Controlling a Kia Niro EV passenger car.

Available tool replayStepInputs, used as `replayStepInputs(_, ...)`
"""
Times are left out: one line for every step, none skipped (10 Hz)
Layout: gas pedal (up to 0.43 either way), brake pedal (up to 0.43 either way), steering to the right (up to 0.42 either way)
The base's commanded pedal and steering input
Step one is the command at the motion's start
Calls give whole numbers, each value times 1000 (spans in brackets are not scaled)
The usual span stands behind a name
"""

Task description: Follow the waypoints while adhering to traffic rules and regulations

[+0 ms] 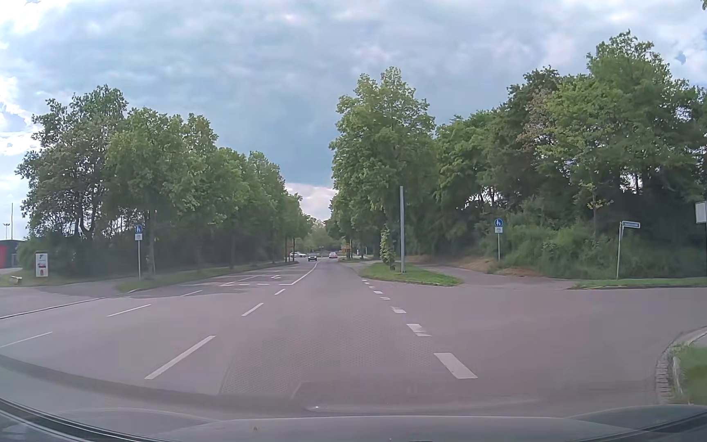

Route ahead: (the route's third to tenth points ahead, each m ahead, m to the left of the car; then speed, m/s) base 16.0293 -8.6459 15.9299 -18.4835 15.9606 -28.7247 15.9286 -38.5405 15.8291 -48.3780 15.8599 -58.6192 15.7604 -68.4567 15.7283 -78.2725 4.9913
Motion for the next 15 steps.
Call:
replayStepInputs(0,18,175)
replayStepInputs(0,24,191)
replayStepInputs(0,18,207)
replayStepInputs(0,18,221)
replayStepInputs(0,18,229)
replayStepInputs(0,18,241)
replayStepInputs(0,18,269)
replayStepInputs(0,18,306)
replayStepInputs(0,18,327)
replayStepInputs(0,18,336)
replayStepInputs(0,18,340)
replayStepInputs(0,18,347)
replayStepInputs(0,18,354)
replayStepInputs(0,18,364)
replayStepInputs(0,18,375)
